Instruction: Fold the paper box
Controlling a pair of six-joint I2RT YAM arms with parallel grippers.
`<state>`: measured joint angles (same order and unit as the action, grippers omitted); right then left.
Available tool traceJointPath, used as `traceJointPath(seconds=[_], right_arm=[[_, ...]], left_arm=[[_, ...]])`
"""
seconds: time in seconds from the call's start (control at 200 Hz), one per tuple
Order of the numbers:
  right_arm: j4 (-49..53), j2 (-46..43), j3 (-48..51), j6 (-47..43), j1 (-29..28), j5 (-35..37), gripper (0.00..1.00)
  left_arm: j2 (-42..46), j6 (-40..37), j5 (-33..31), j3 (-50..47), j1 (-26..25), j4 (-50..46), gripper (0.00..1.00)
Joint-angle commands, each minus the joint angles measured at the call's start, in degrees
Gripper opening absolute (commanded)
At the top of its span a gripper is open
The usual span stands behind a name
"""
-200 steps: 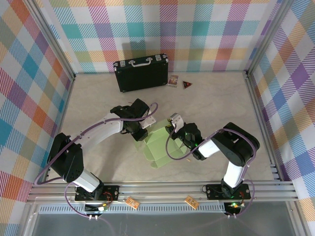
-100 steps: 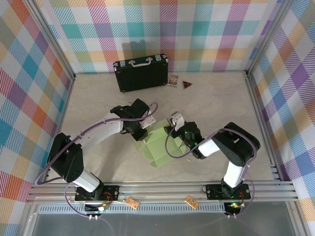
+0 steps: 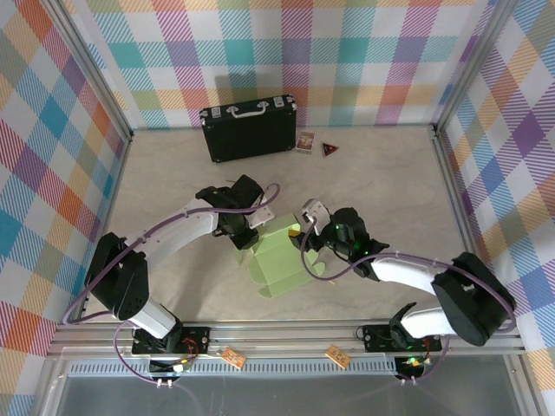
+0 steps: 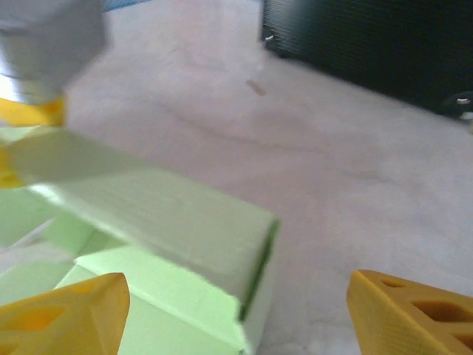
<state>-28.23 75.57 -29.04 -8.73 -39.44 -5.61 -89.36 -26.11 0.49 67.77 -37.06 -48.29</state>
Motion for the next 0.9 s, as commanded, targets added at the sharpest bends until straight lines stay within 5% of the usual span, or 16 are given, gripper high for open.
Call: traceJointPath(seconds=[0.0,0.19,0.29,0.45,0.655,0.895], right_arm=[[18.49,-4.87,-3.9,-4.15,-0.11,-10.04,0.78],[27.05,-13.08,-5.67,-5.8,-0.07,-12.66,0.79],[31.31,-15.32,-7.67,-7.31,-0.11,-9.47,0.89],[55.62,-16.04,-19.89,-12.96,-0.11,-7.05,0.88],[72.32,-20.24,-22.55,-31.77,-0.46,-14.78,0.89],[65.87,-14.38,-18.89,-44.43,-0.55,-15.74,0.93]], left_arm=[[-0.72,-2.8,-0.35,1.75,-0.43,-2.68,0.2],[-2.12,-8.54,2.33,4.27,-0.46,-6.0,0.21],[-2.56,-13.71,2.94,4.52,-0.47,-8.48,0.22],[-3.48,-19.34,3.16,4.36,-0.46,-10.61,0.23],[-3.34,-22.91,2.21,2.47,-0.46,-8.04,0.23],[-6.31,-24.24,2.48,3.16,-0.22,-6.71,0.23]])
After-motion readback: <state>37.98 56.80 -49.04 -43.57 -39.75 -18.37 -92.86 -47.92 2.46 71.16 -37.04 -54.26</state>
